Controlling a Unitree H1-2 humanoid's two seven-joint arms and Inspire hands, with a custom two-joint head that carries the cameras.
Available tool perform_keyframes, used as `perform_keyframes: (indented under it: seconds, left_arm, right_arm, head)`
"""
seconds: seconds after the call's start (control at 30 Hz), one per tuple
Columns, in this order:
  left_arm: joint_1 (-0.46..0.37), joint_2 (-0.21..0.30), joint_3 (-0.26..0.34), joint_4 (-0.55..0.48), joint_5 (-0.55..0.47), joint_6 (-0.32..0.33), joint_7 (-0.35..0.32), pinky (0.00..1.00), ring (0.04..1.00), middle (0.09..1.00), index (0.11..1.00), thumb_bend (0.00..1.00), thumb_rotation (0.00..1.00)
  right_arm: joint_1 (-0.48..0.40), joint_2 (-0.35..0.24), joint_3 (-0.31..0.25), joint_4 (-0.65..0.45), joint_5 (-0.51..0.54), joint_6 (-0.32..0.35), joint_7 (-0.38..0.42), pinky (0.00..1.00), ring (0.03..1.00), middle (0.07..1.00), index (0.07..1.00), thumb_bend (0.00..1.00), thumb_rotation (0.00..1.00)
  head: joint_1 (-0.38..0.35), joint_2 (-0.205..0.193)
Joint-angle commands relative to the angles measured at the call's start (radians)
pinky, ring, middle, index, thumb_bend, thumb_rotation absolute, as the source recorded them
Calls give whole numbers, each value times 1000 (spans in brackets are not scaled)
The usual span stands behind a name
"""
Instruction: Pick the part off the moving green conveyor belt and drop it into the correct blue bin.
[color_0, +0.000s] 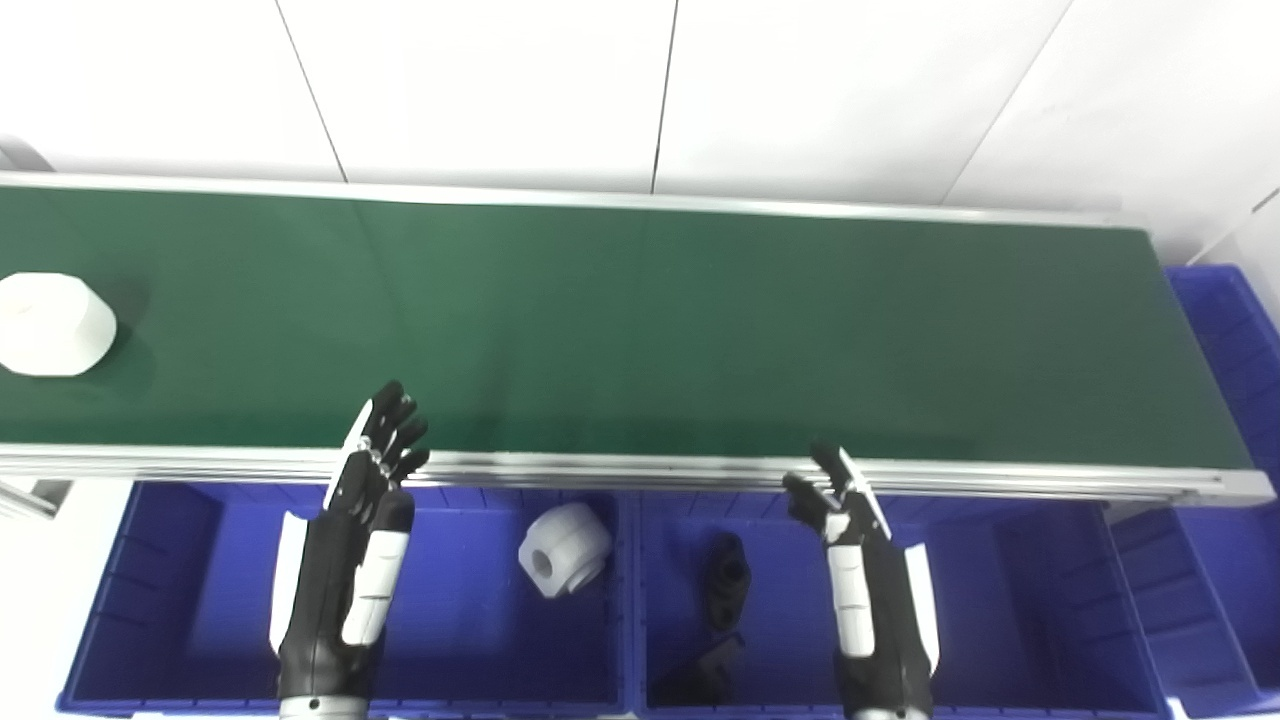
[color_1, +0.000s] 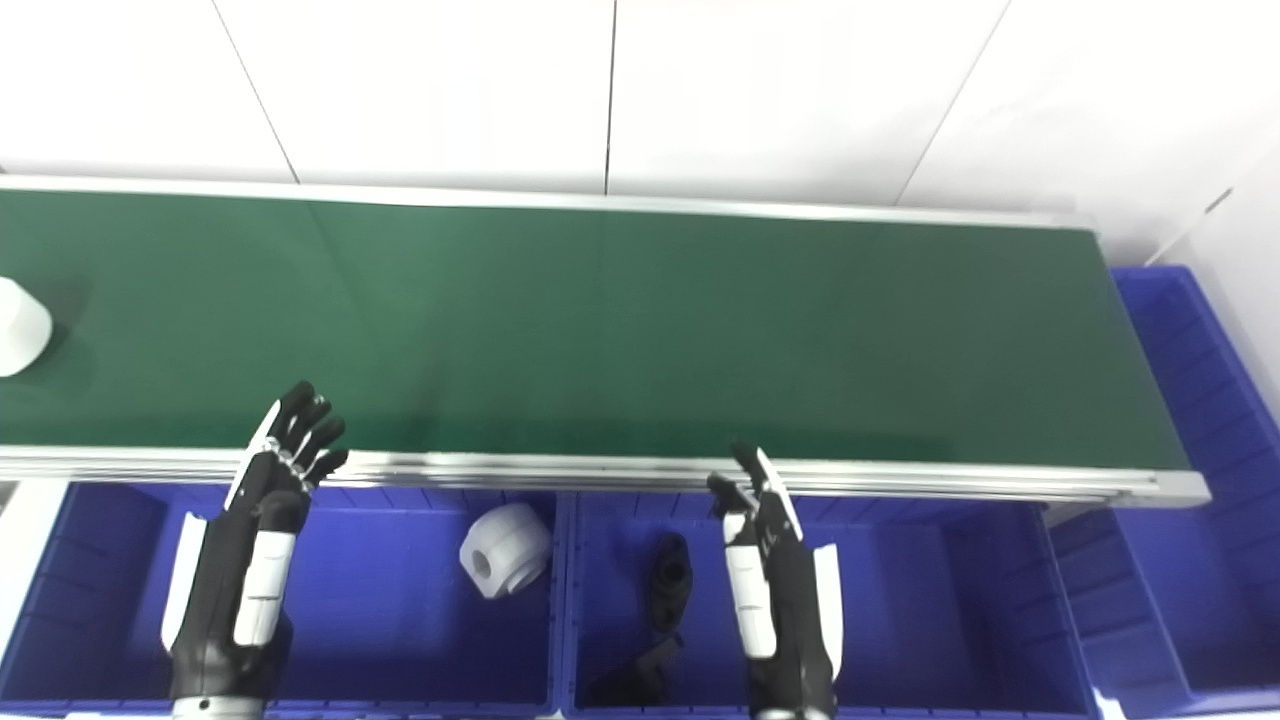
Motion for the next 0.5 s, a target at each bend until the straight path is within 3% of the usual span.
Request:
perform_keyframes:
  seconds: [0.0,0.2,0.47]
  left_arm:
    - [2,-3,1,-26,-9,-8,-1,868,898,933,939,528,921]
    - [-9,5,13,-28,-24,-2,-5,864,893,930,940,509,925]
    - [-13,8,13,-12,-12,-17,-5,837,885,920,936,531,941]
  right_arm:
    - [-6,68,44,-42,24,10,-2,814,836,945,911,791,1000]
    - [-10,82,48,-29,15,-21,-20,797,825,930,888,799,1000]
    - [-4,71,54,-21,12,-49,-31,793,814,920,895,788,1000]
  head:
    - [-6,1]
    - [-40,-4]
    - [-27,-20]
